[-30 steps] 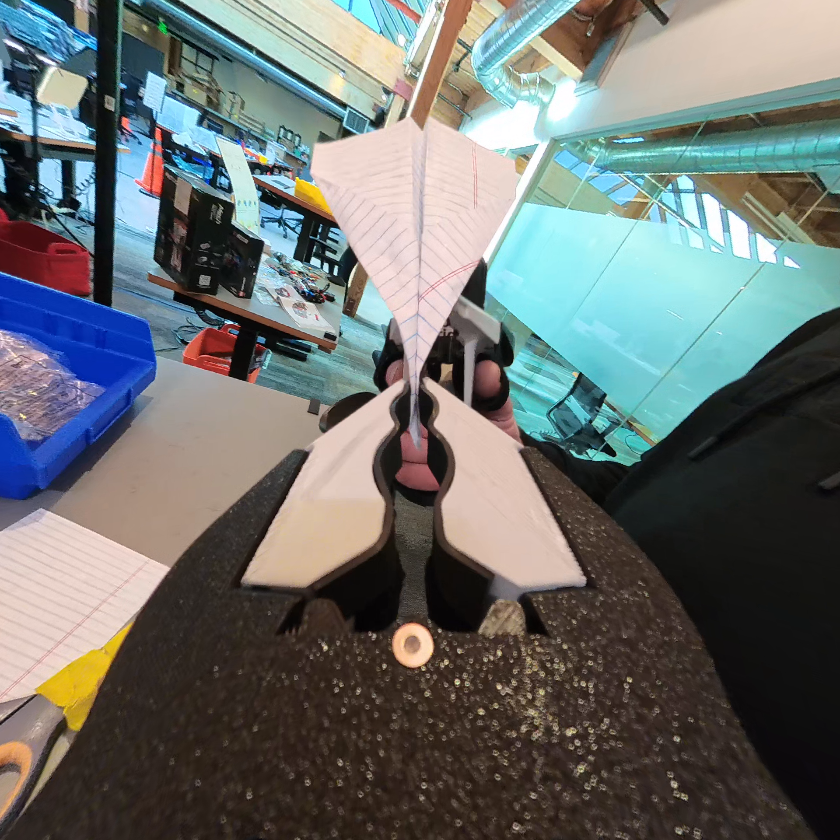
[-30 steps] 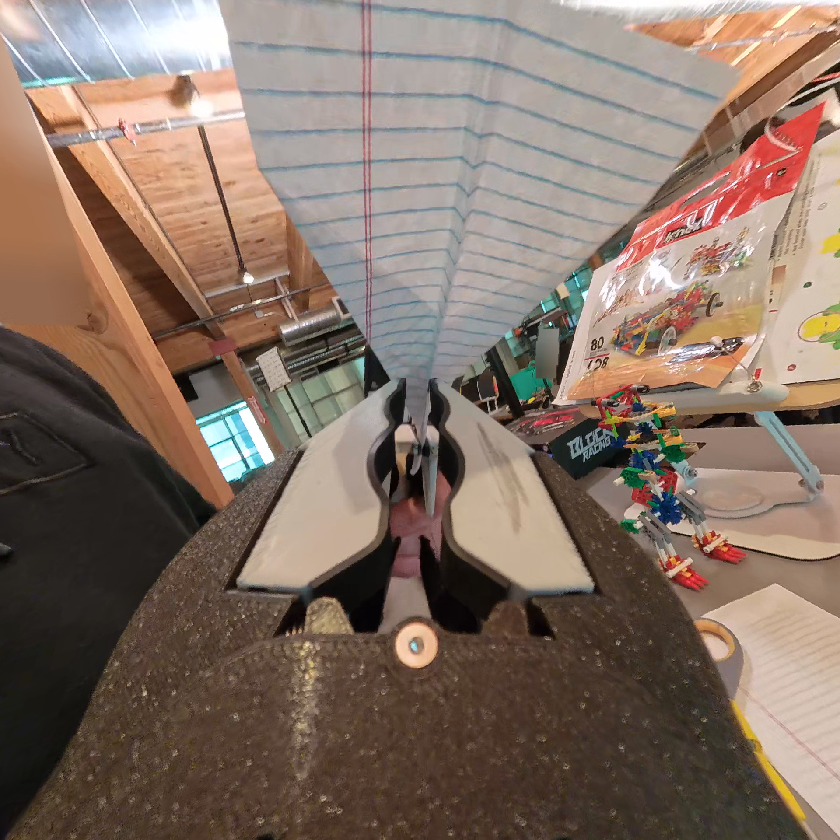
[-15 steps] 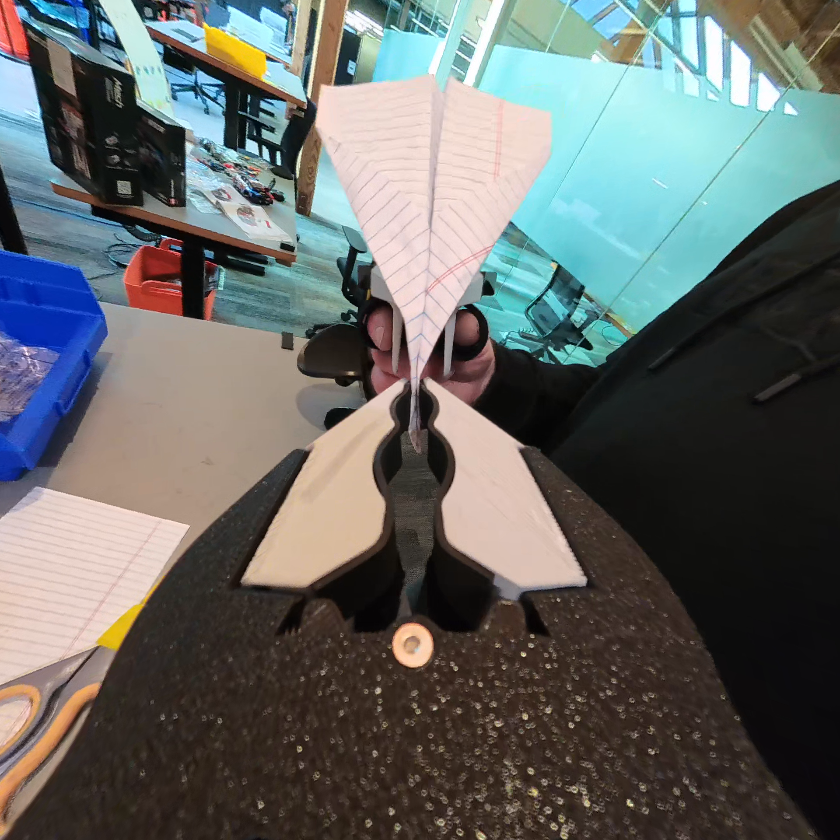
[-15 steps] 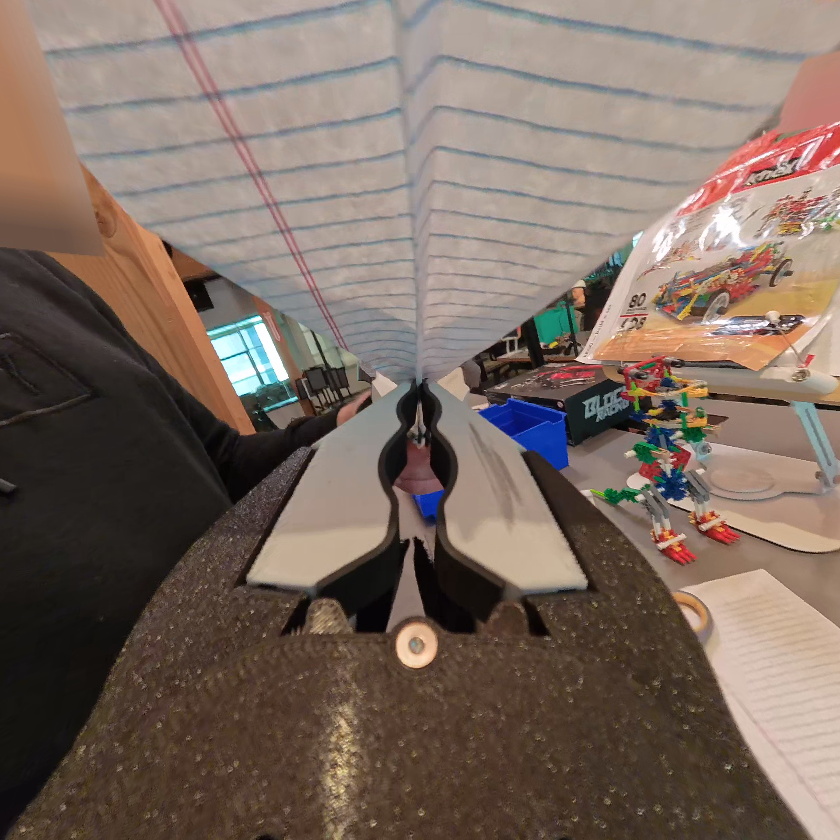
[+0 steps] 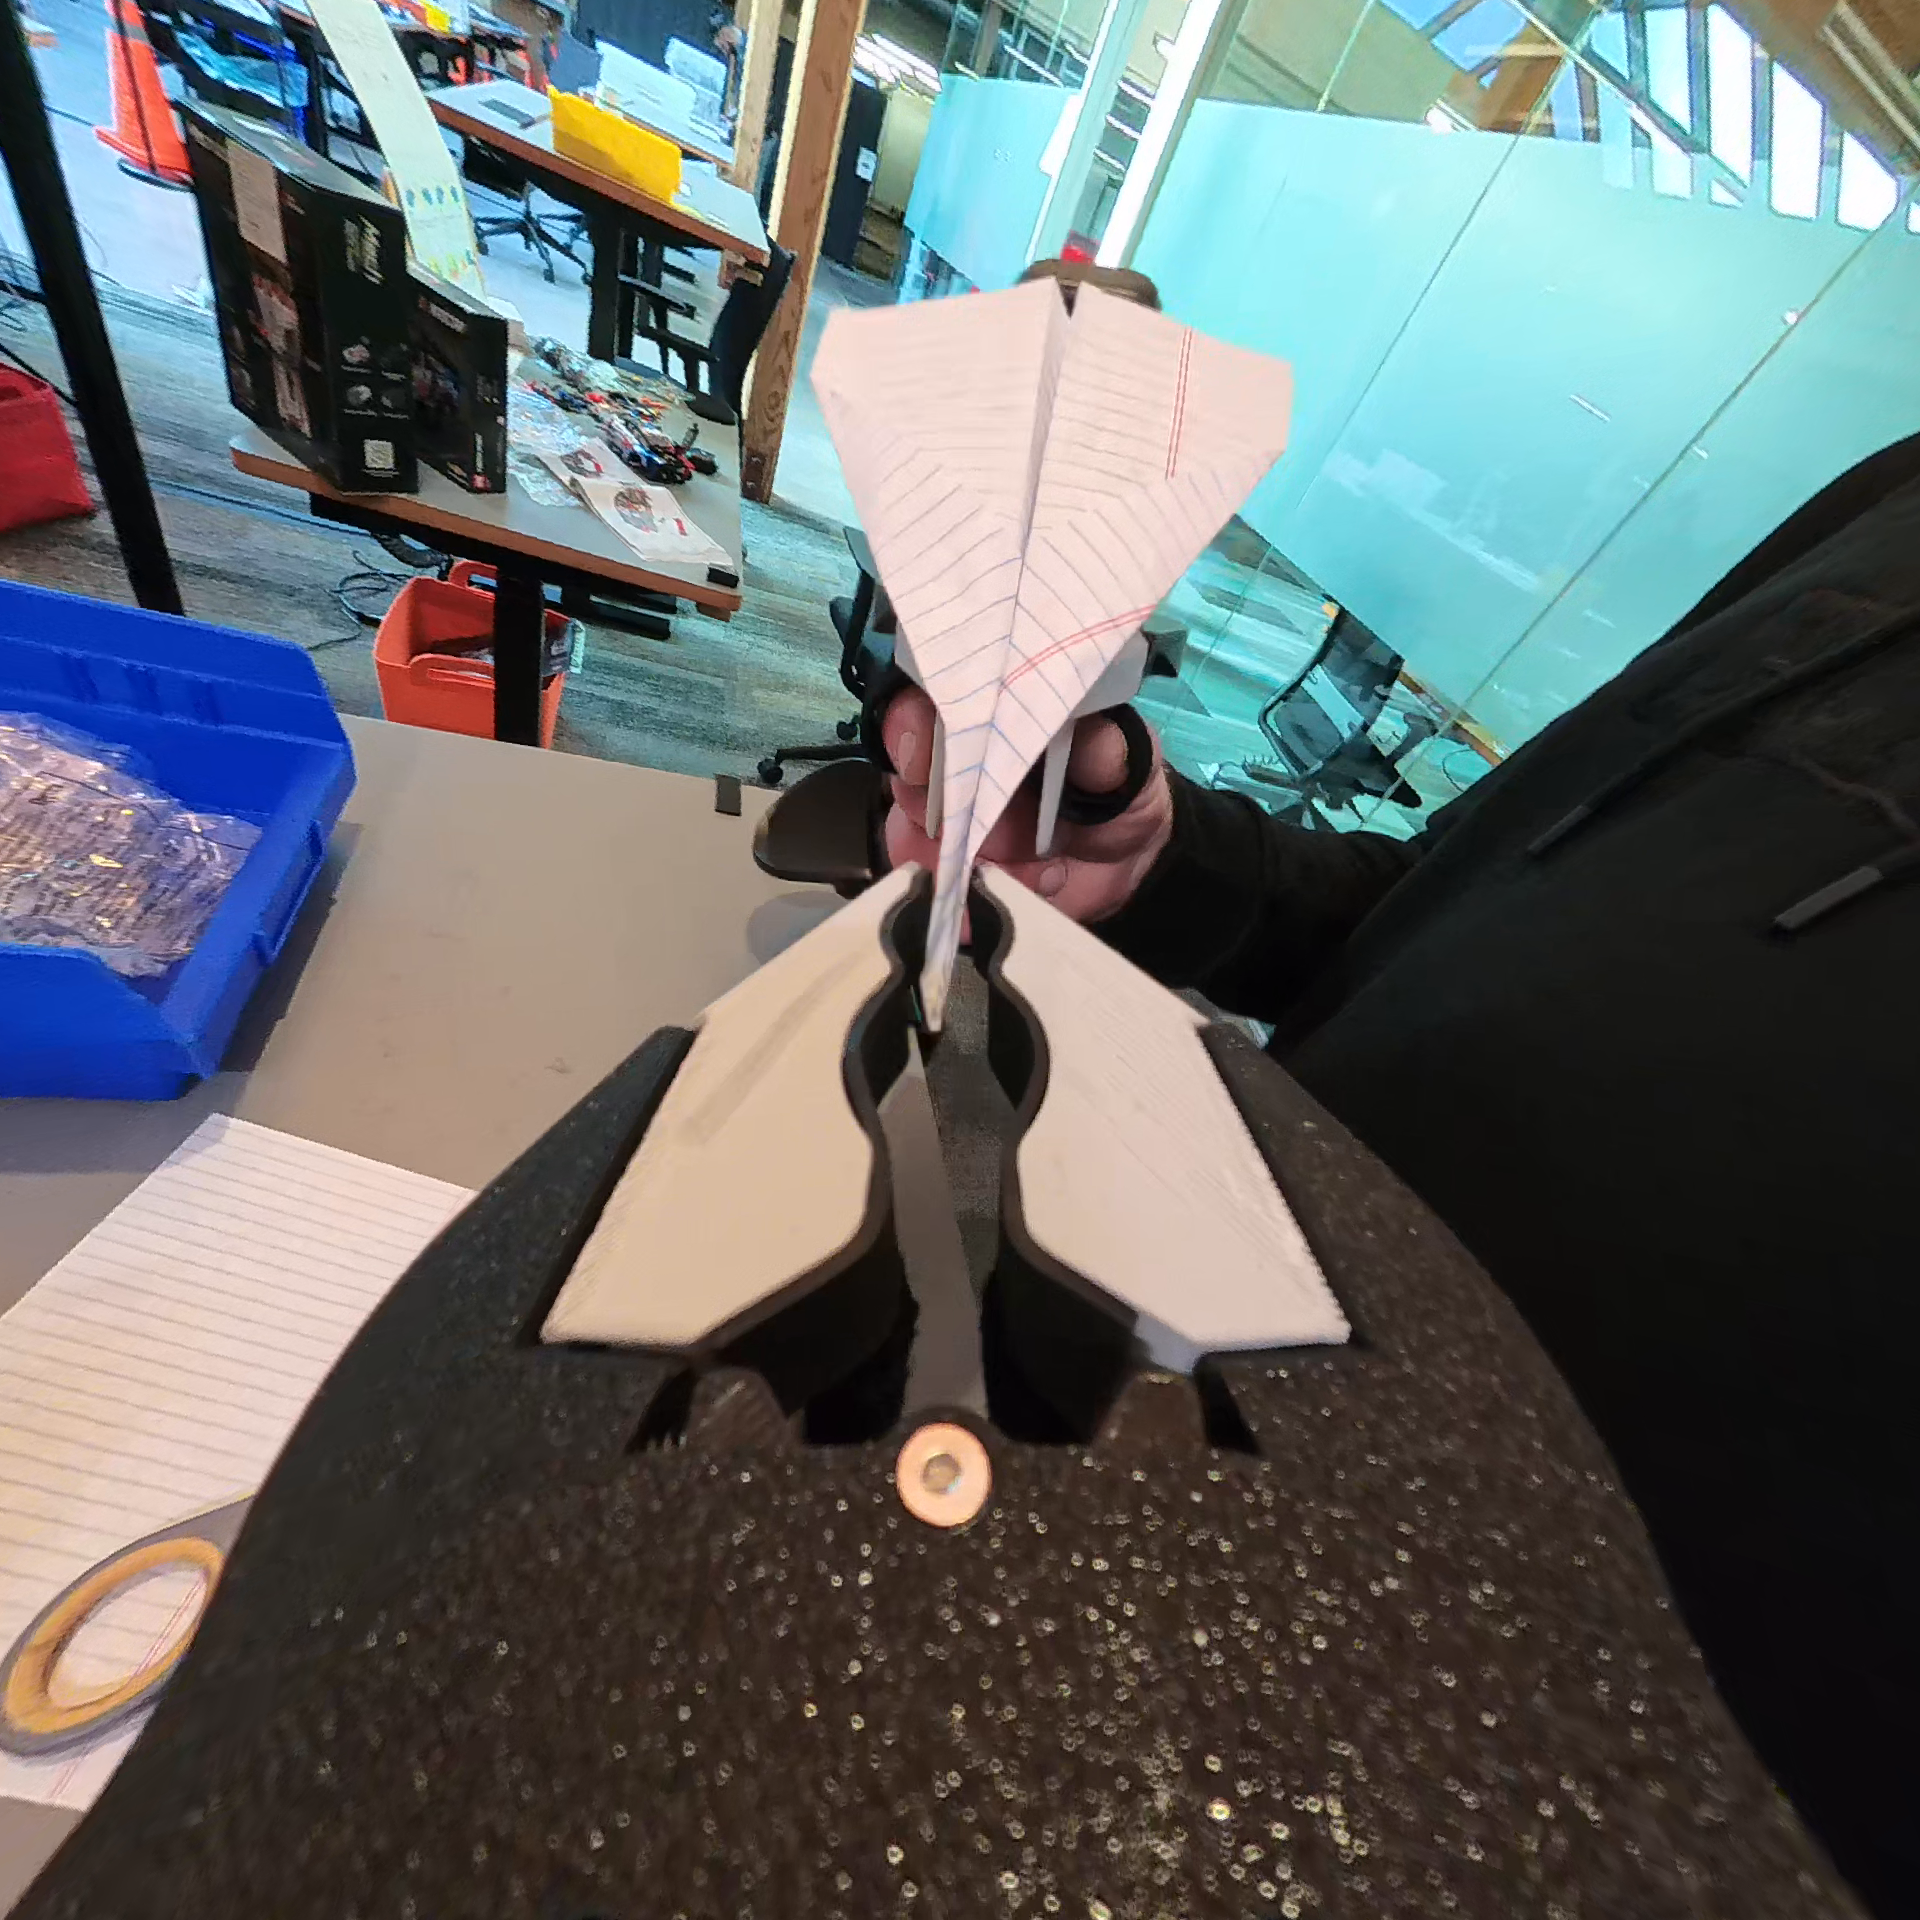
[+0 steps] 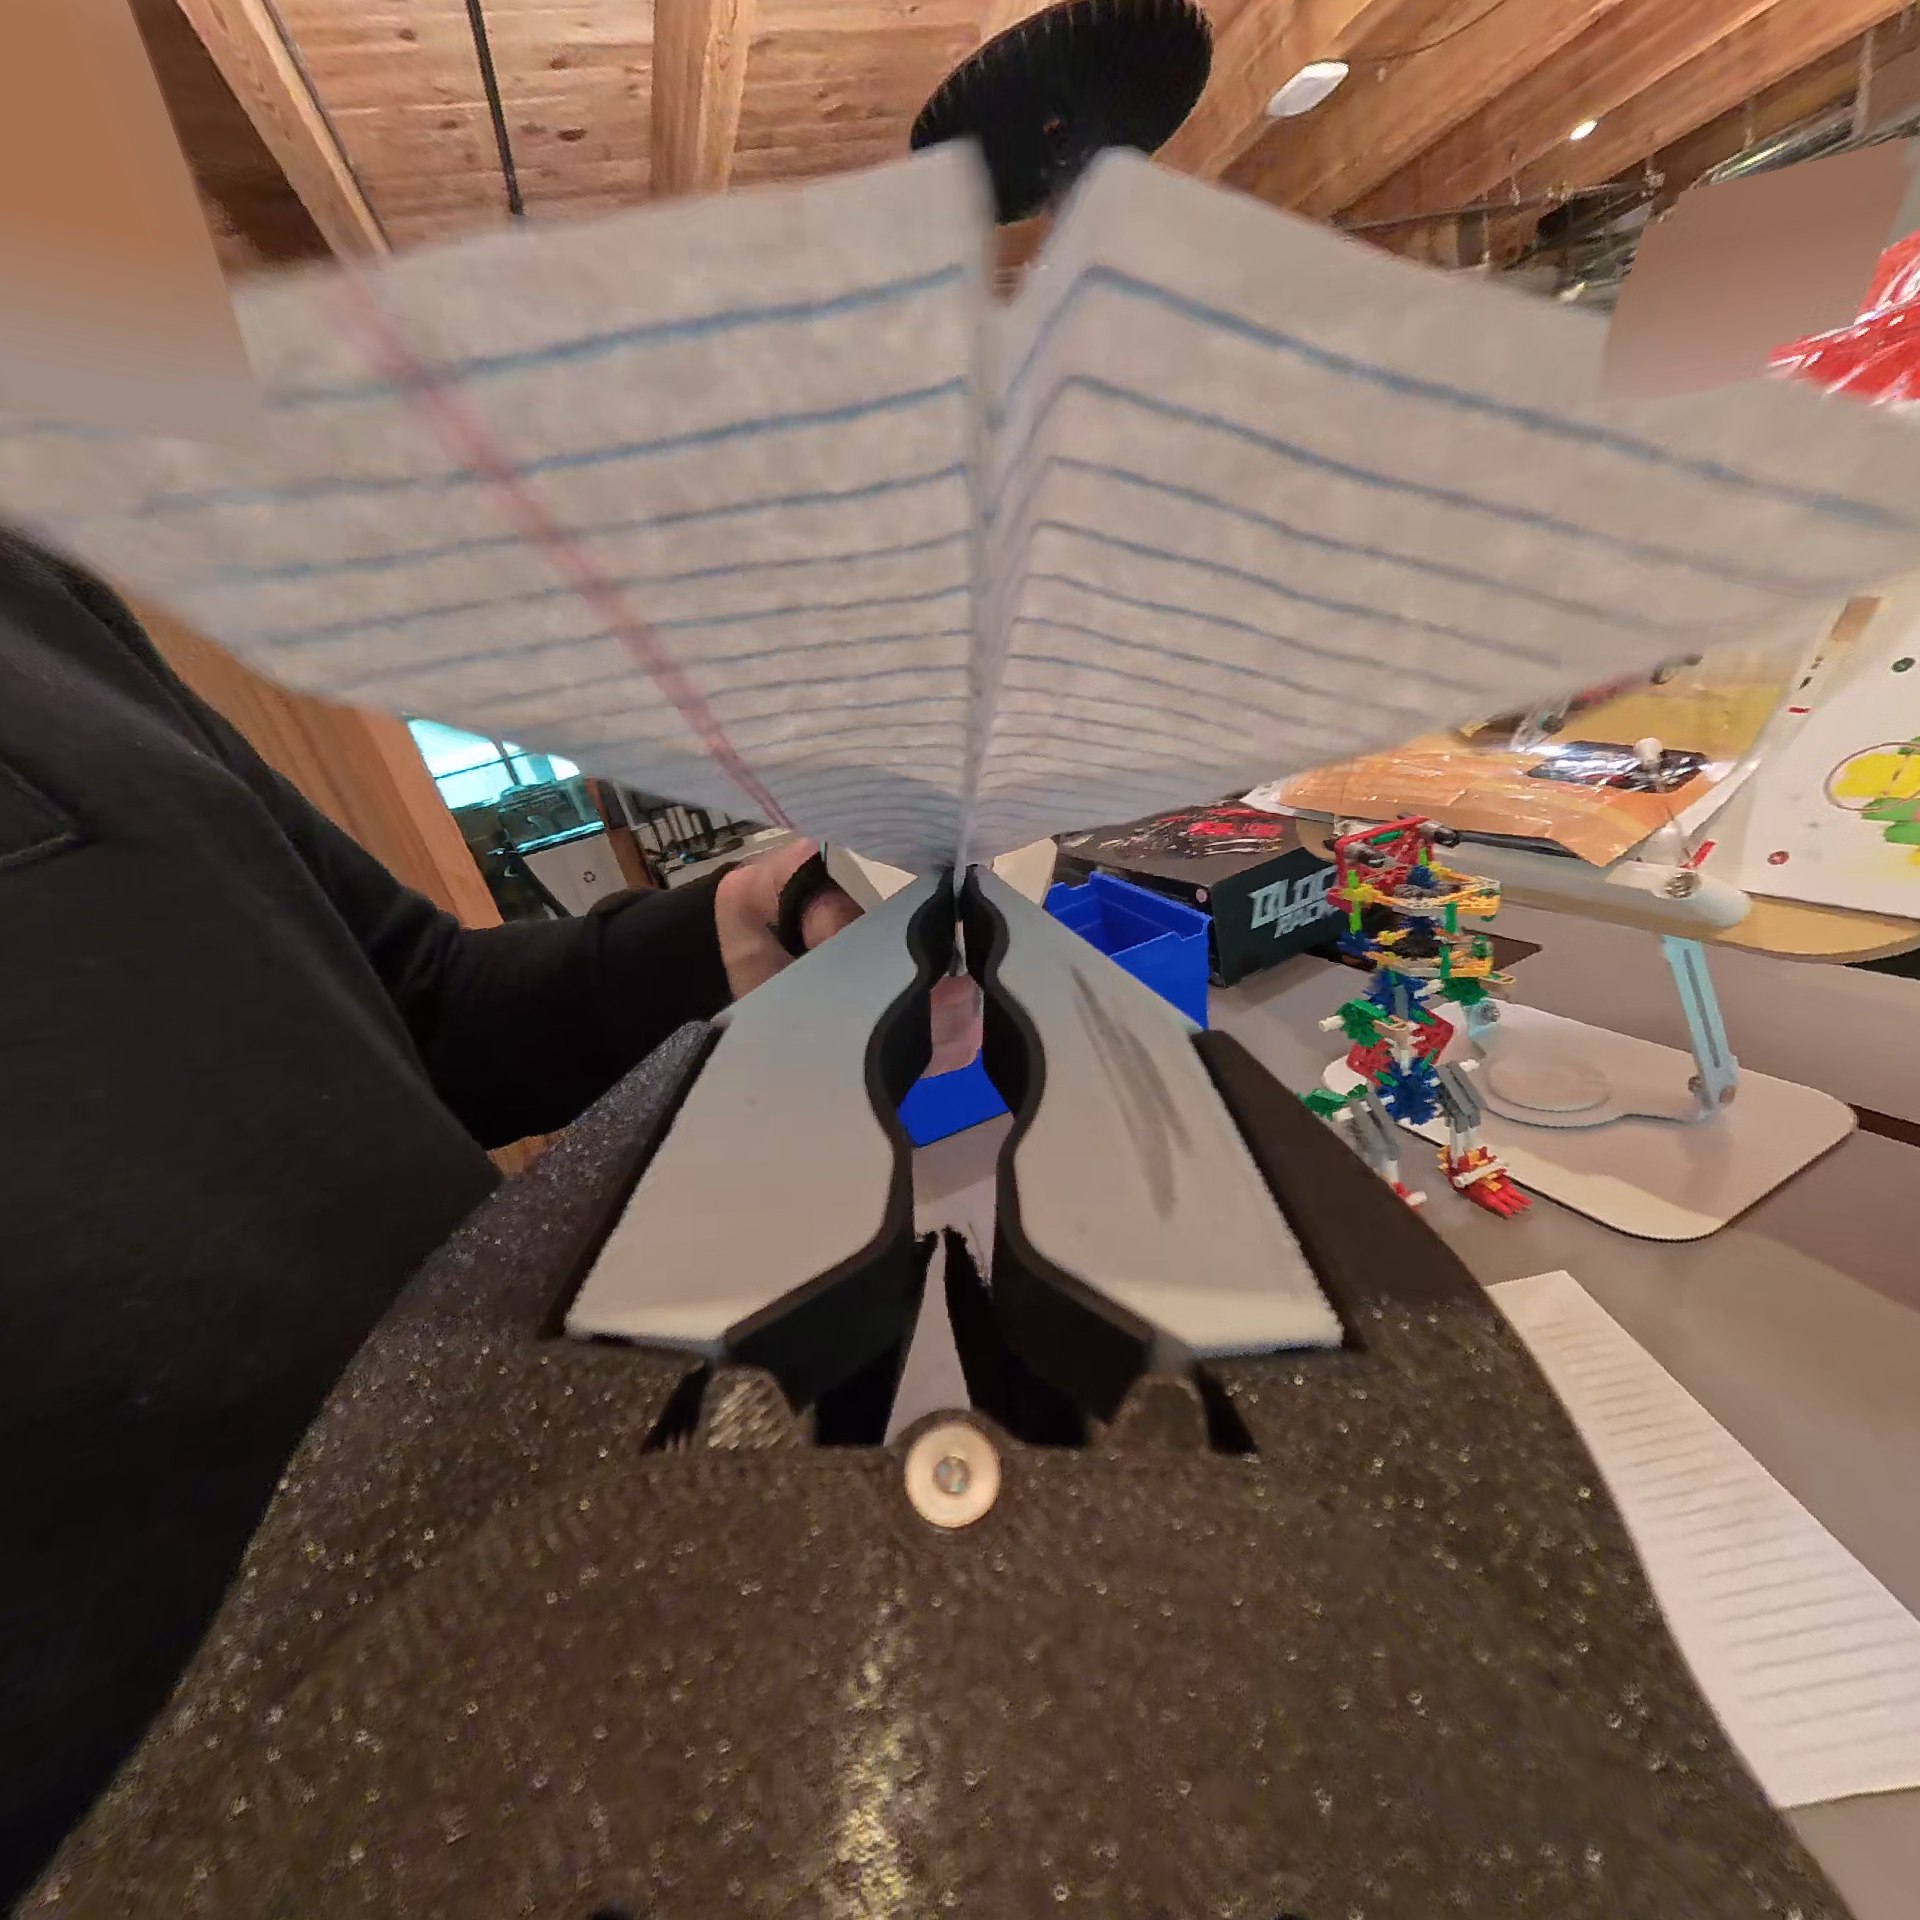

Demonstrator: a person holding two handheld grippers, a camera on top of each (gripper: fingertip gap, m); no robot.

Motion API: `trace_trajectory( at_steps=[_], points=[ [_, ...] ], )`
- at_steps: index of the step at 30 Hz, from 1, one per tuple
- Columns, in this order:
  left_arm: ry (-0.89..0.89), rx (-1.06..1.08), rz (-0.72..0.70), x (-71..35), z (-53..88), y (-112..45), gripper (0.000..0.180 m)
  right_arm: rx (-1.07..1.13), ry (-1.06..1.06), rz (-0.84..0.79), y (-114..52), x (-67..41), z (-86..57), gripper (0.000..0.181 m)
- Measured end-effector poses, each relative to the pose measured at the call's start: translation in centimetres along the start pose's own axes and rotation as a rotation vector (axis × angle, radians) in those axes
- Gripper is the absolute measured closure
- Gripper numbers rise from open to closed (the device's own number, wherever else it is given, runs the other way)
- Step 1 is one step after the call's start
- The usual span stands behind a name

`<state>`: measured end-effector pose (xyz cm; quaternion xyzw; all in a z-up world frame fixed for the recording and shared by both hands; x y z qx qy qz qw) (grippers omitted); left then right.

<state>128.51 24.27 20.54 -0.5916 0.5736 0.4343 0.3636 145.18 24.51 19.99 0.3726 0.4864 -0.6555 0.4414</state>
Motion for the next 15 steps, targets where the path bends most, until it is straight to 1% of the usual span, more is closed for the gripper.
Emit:
trace_trajectory(
  at_steps=[2,5,7,12,15],
  points=[
    [0.023,-0.019,-0.036,-0.1,0.4,0.0,0.161,0.022,0.023,-0.023,0.2,-0.3,-0.2,0.181],
    [0.046,-0.025,-0.093,-0.2,0.8,0.3,0.160,0.054,0.058,-0.060,0.7,-1.0,-0.5,0.181],
    [0.051,-0.029,-0.104,0.0,1.0,0.4,0.160,0.096,0.089,-0.077,1.1,-1.6,-0.7,0.181],
    [0.043,-0.073,-0.050,1.3,1.4,-0.1,0.158,0.195,0.209,-0.119,2.3,-4.0,-0.9,0.181],
    [0.047,-0.063,-0.047,1.8,1.4,-0.4,0.160,0.265,0.290,-0.143,3.4,-5.9,-0.7,0.181]
  ],
)
Point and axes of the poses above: each gripper's, where its closed fingertips meet, y back along the fingers, x out of its underside, z = x × y across the jaws, the point moved 8 cm from there along y, back along the fingers, and after that the axes turned 6 degrees about -z, right-handed, at the moved point
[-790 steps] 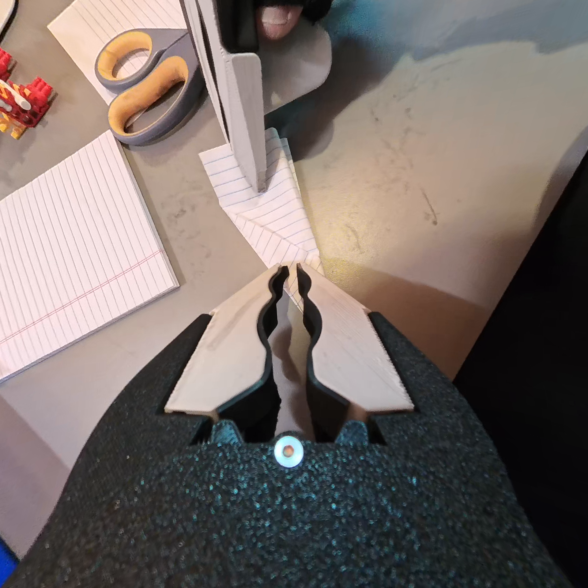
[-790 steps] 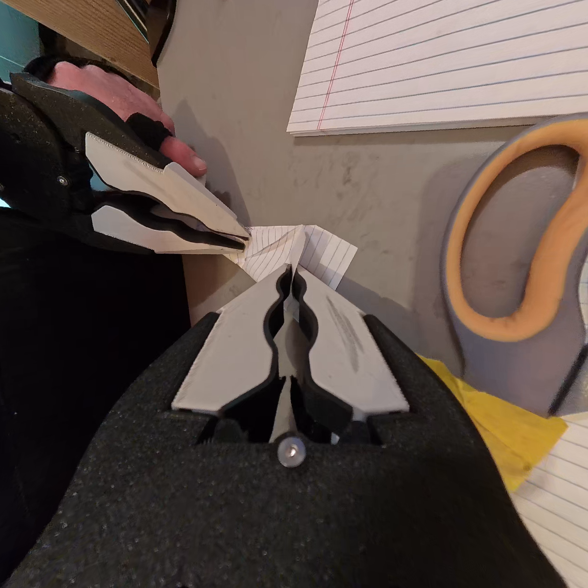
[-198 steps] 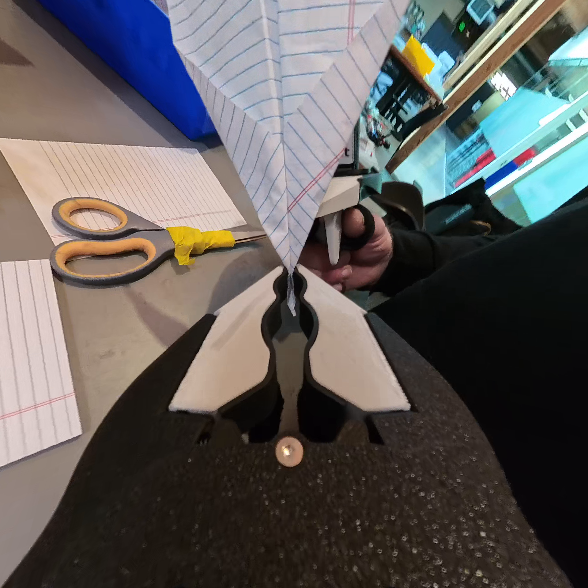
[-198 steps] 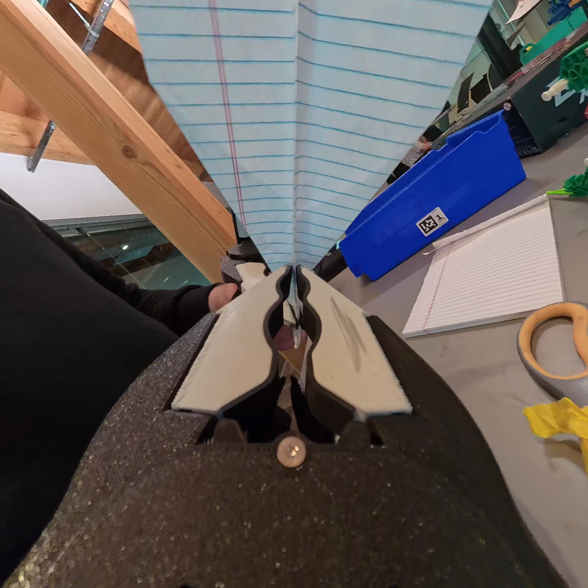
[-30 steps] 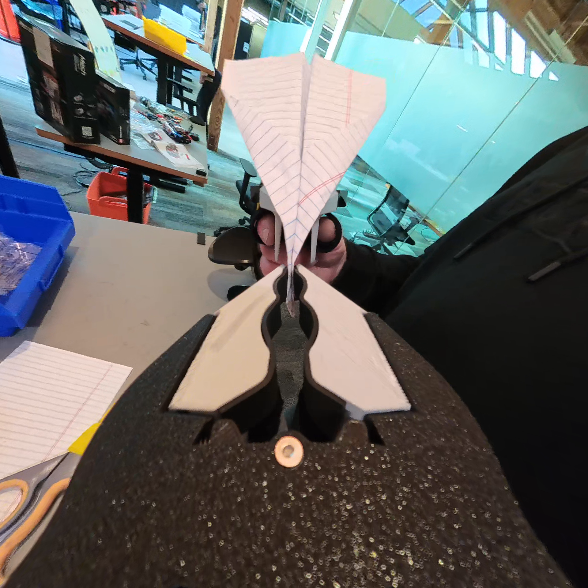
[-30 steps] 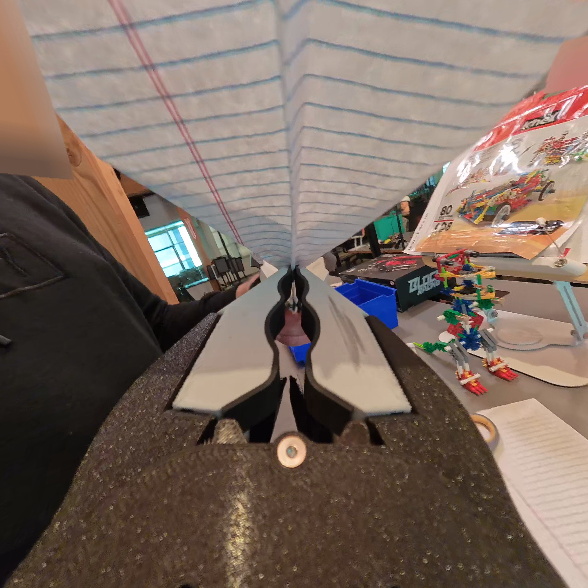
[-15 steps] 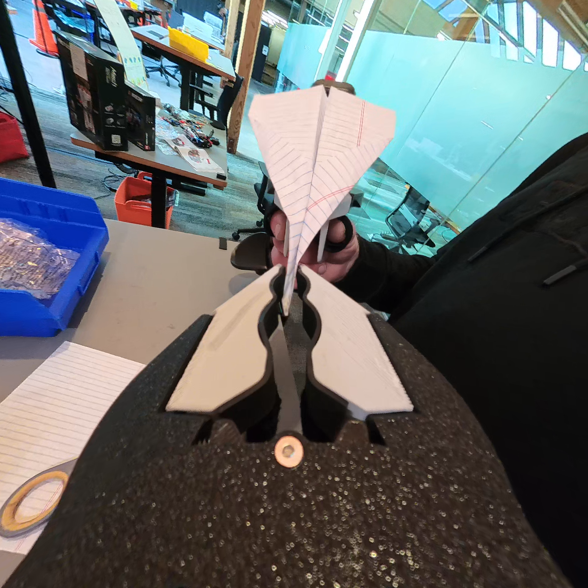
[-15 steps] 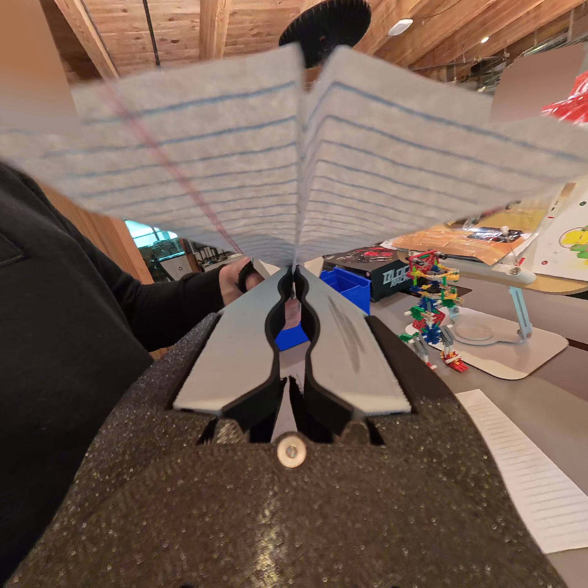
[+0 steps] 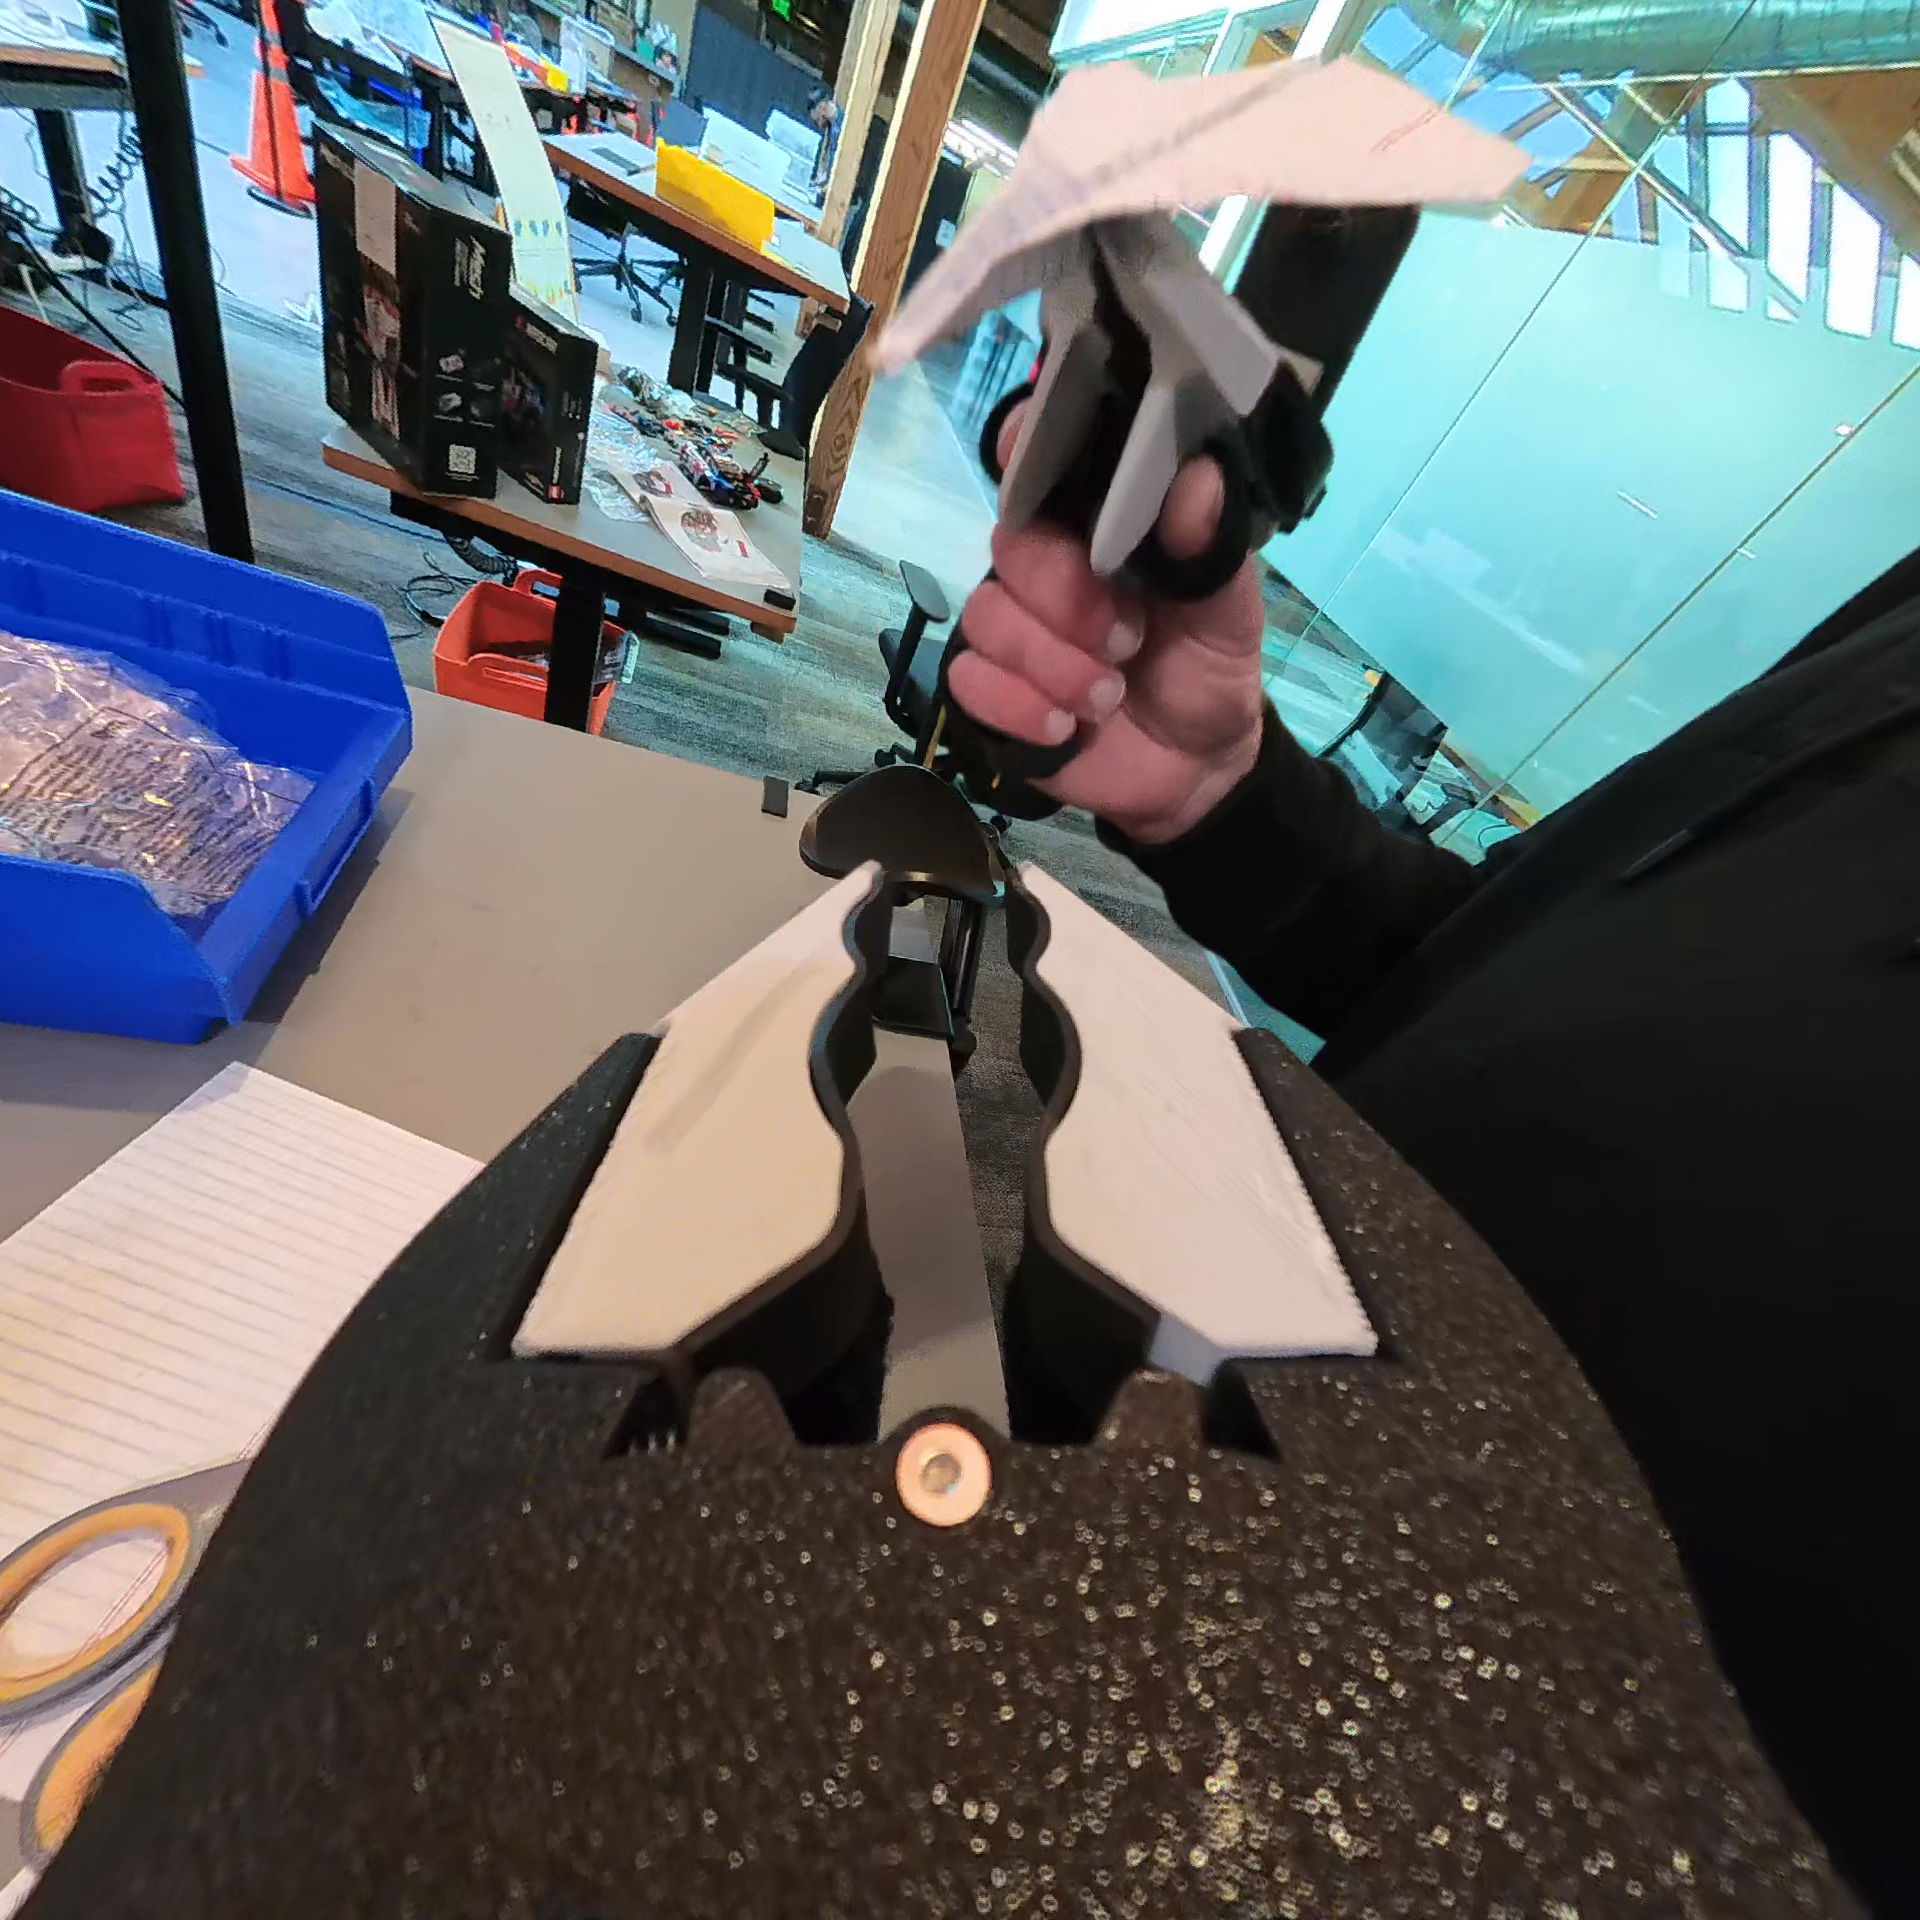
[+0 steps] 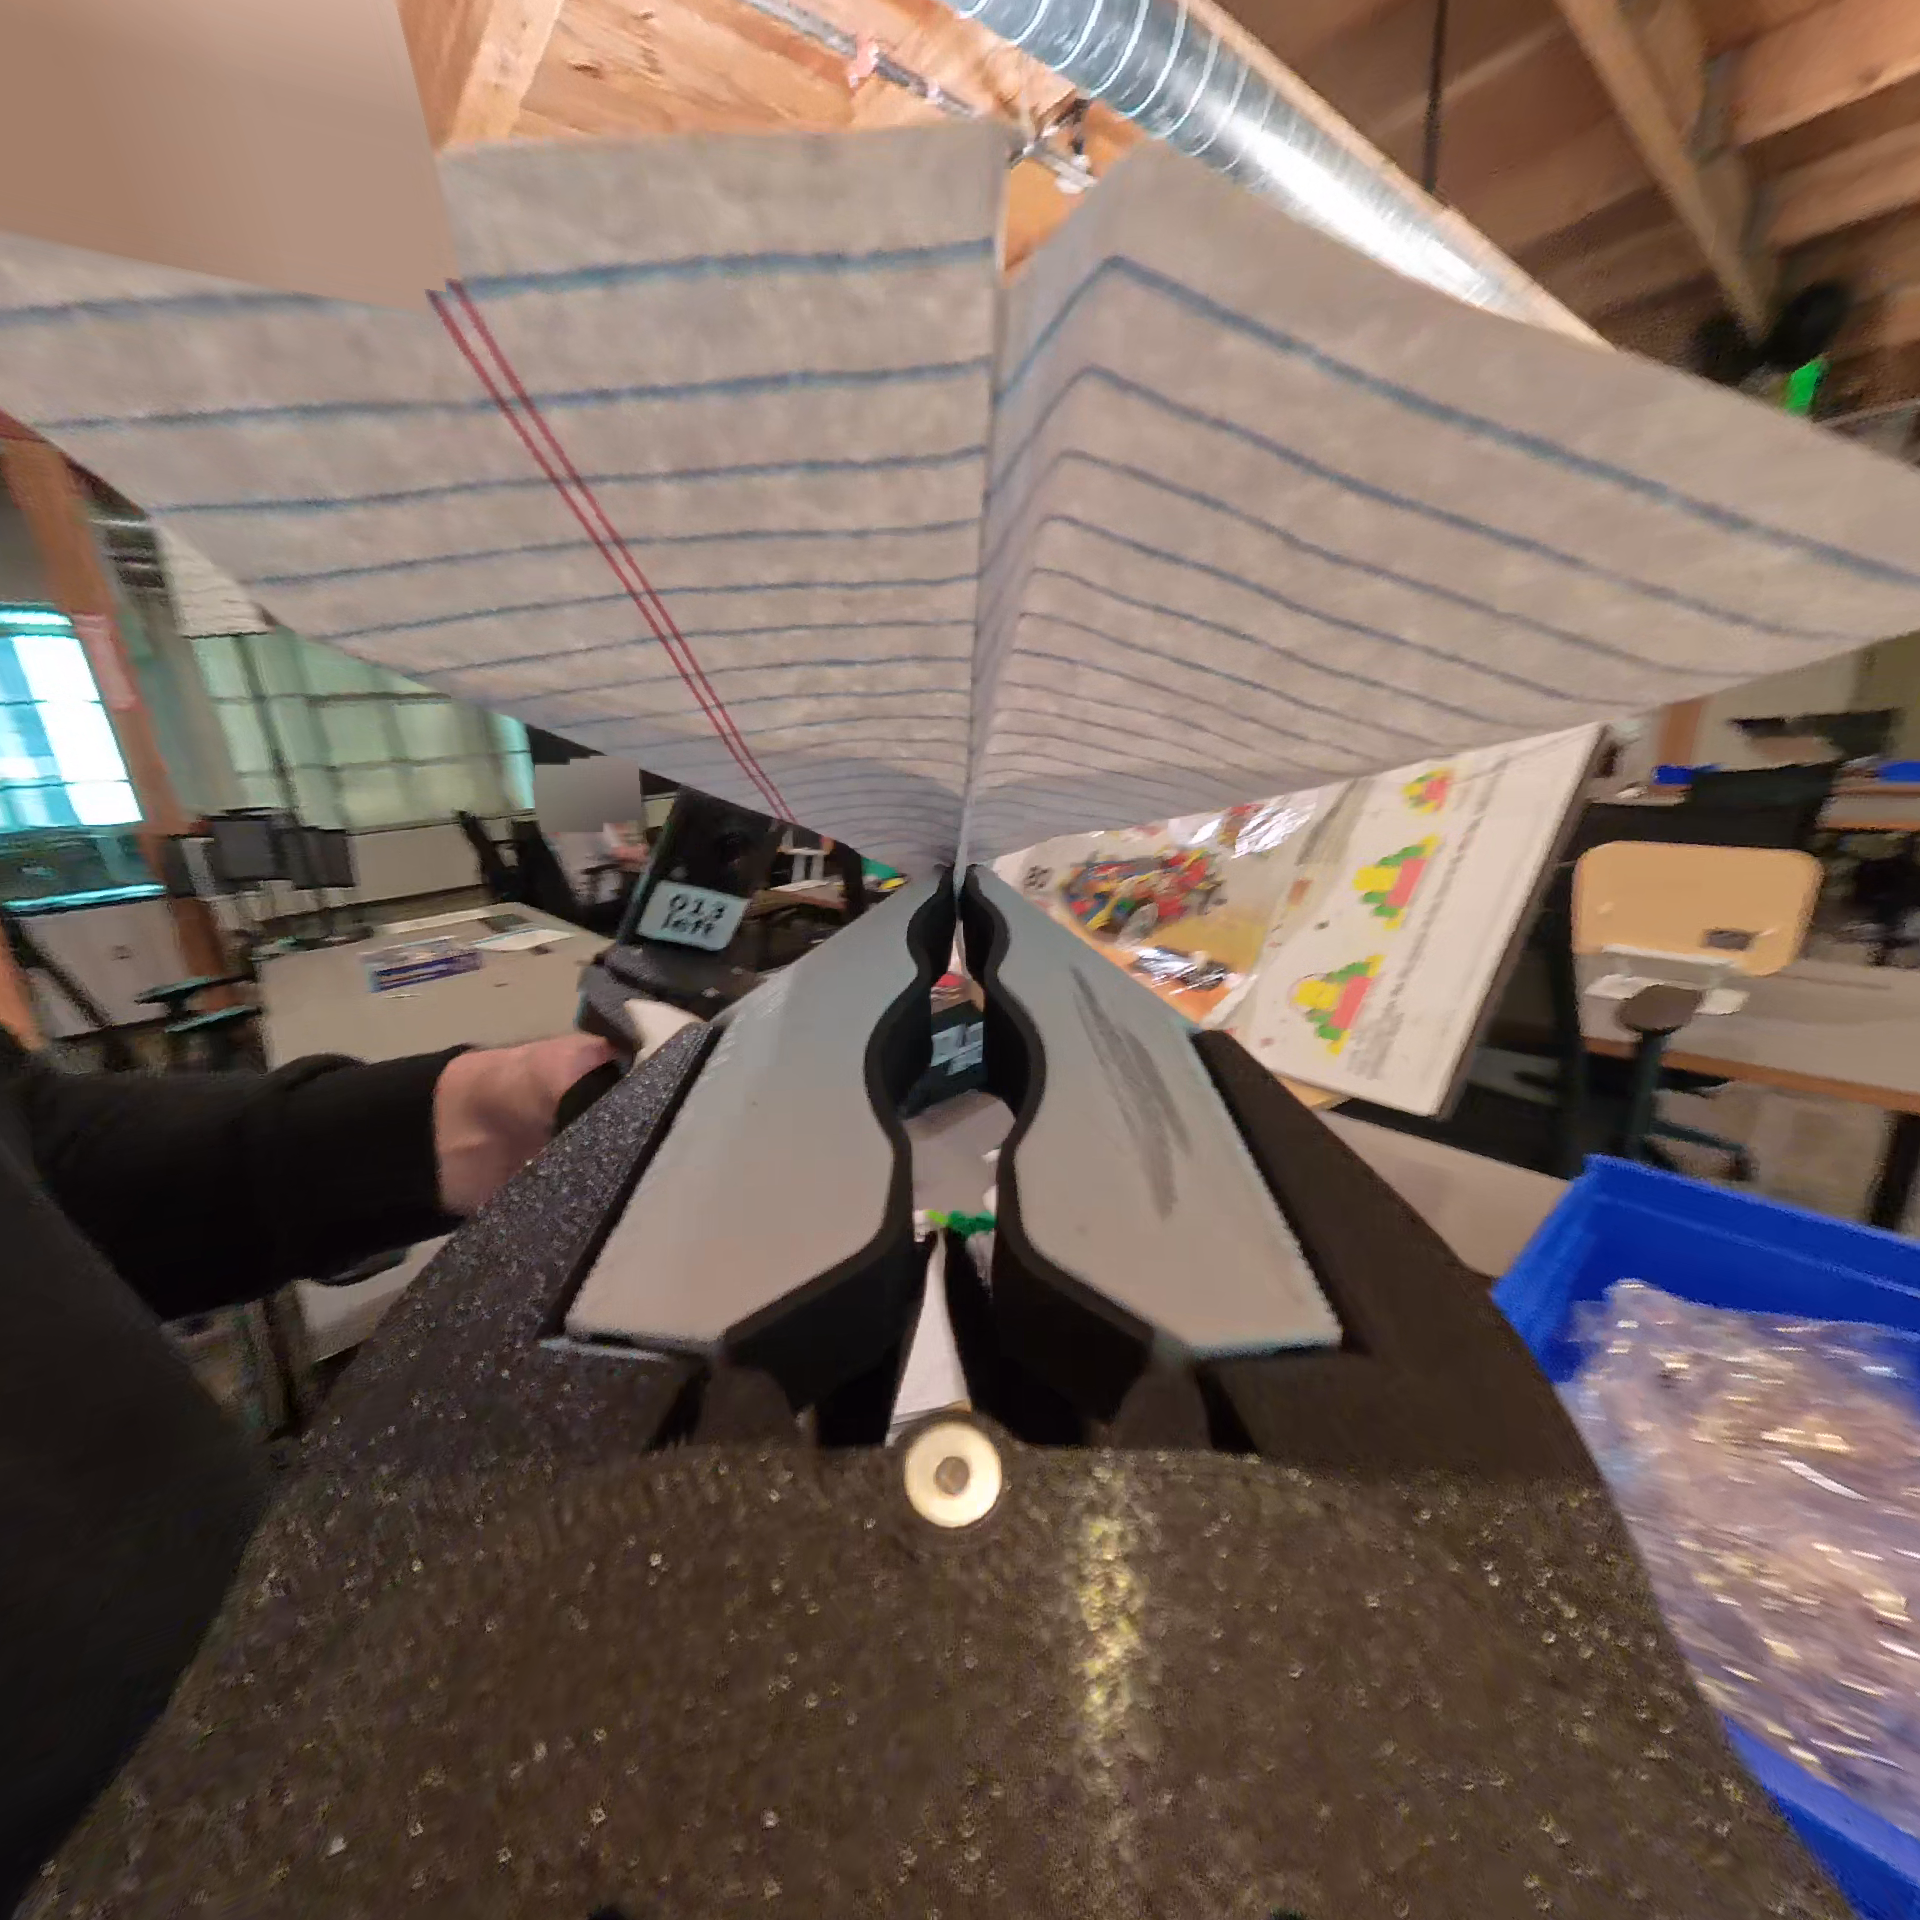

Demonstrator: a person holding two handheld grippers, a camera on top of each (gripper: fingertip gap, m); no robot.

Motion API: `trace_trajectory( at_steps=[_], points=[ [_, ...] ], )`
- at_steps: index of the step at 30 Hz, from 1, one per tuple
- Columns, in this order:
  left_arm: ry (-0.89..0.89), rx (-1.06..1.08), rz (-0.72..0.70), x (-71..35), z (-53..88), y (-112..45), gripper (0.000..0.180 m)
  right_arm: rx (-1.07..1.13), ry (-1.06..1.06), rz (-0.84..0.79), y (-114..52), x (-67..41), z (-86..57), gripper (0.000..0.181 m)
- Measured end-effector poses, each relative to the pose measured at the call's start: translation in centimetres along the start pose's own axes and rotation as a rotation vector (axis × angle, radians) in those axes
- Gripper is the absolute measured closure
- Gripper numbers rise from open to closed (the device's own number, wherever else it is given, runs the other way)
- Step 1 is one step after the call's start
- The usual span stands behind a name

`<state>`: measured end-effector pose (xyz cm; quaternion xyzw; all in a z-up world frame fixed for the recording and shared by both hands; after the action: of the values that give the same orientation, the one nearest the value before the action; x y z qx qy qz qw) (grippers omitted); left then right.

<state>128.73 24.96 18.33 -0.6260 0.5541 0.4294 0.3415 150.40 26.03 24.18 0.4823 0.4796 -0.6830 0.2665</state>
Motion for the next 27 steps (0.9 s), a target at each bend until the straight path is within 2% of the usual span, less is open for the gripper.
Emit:
trace_trajectory(
  at_steps=[14,21,27],
  points=[
    [-0.009,0.150,0.043,0.0,0.7,-4.2,0.160,0.556,0.533,-0.131,11.4,-16.3,1.2,0.181],
    [-0.032,0.280,0.079,-0.2,-0.1,-8.2,0.159,0.846,0.881,-0.194,18.0,-27.2,8.8,0.181],
    [-0.041,0.371,0.111,-0.1,-1.0,-12.0,0.160,0.975,1.229,-0.232,20.6,-34.7,18.9,0.181]
  ],
)
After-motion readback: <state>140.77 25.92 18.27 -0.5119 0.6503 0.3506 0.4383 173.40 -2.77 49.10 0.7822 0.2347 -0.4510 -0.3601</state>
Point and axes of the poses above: each gripper's, where its closed fingertips meet, y back along the fingers, x out of its underside, z = x × y across the jaws, the point moved 8 cm from there along y, back along the fingers, and after that the axes turned 6 degrees about -z, right-handed, at the moved point
